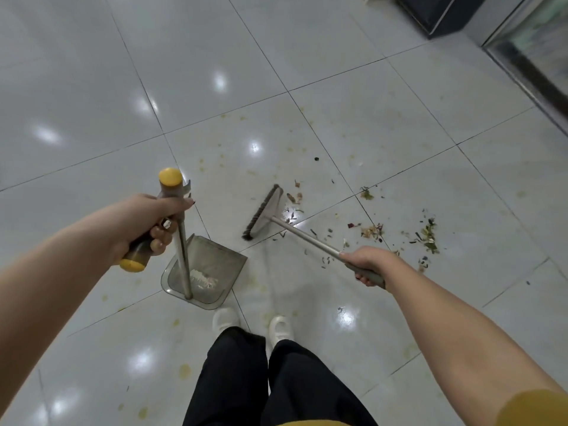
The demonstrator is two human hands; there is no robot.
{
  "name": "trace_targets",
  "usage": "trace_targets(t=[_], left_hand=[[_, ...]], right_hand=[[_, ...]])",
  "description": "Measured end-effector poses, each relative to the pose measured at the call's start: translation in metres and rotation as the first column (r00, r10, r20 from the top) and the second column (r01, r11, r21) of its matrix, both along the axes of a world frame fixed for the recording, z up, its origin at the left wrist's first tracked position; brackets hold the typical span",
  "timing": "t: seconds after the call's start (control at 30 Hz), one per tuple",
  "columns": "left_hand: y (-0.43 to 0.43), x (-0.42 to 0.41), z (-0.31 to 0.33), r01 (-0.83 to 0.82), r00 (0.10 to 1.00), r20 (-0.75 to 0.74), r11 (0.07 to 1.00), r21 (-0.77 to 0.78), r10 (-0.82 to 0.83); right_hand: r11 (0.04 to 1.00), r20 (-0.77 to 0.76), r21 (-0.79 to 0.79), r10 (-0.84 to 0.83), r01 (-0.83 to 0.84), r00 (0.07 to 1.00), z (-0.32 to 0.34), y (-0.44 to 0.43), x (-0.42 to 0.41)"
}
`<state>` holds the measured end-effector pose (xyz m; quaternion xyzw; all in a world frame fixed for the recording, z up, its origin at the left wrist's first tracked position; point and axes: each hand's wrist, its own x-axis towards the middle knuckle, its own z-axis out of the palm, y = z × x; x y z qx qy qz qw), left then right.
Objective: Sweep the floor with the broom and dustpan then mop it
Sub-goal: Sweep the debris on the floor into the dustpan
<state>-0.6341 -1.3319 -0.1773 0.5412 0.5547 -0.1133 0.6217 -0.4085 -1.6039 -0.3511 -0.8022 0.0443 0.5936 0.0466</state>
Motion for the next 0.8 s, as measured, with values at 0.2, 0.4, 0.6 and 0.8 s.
trace_targets(t=[0.2,0.4,0.6,0.8], left_hand=[[-0.018,0.023,-0.005,0.059,0.998,-0.003,0.998,-0.004,-0.059],[-0.017,0.037,-0.016,0.121,0.992,-0.033,0.992,-0.041,-0.122],[-0.003,0.05,-0.018,0.094,0.995,-0.025,0.989,-0.119,-0.097],[0.002,0.058,-0.015,0.14,0.99,0.016,0.978,-0.152,-0.139]], right_hand=[[0.995,-0.059,0.042,0.09,-0.087,0.994,-0.022,0.061,-0.03],[0.934,0.107,-0.132,0.347,-0.332,0.932,-0.039,0.054,-0.037],[0.893,0.168,-0.356,0.352,-0.277,0.921,-0.018,-0.031,-0.001],[0.842,0.251,-0.492,0.379,-0.22,0.891,0.003,-0.073,0.021]])
